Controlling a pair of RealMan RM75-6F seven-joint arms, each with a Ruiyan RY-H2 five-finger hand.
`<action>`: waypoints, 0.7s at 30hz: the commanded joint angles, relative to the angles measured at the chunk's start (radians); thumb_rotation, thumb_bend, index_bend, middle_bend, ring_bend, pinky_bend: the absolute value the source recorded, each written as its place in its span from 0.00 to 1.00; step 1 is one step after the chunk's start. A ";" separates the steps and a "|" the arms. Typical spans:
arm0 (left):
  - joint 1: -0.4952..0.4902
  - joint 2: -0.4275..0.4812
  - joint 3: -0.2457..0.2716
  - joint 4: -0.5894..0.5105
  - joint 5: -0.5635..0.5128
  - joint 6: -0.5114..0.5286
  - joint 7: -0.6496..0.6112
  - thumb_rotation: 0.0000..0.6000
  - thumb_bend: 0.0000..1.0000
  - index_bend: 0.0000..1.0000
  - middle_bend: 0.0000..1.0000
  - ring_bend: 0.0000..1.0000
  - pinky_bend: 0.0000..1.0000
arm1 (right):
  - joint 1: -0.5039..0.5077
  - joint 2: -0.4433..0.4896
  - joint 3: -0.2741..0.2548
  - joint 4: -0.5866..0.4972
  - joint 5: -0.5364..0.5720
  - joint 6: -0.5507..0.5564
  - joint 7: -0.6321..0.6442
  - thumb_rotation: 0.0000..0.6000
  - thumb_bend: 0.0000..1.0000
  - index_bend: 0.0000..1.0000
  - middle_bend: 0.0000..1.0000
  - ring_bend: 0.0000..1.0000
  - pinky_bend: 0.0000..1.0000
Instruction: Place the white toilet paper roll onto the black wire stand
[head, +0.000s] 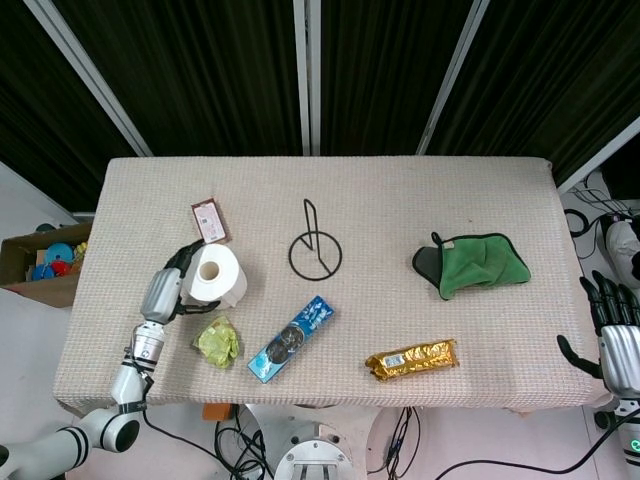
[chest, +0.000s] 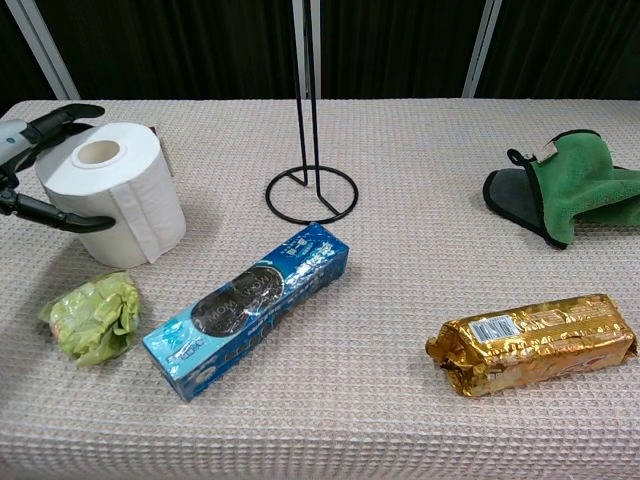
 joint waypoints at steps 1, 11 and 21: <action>0.002 0.028 -0.013 -0.040 0.010 0.029 0.004 1.00 0.33 0.00 0.40 0.12 0.17 | 0.000 0.000 0.000 0.001 0.000 0.001 0.001 1.00 0.22 0.00 0.00 0.00 0.00; -0.006 0.270 -0.129 -0.386 0.023 0.100 -0.023 1.00 0.33 0.03 0.48 0.22 0.21 | 0.001 -0.003 0.002 0.006 -0.001 0.000 0.009 1.00 0.22 0.00 0.00 0.00 0.00; -0.090 0.462 -0.290 -0.656 -0.080 0.013 -0.022 1.00 0.33 0.04 0.50 0.24 0.23 | 0.003 -0.002 0.004 -0.004 -0.006 0.003 0.003 1.00 0.22 0.00 0.00 0.00 0.00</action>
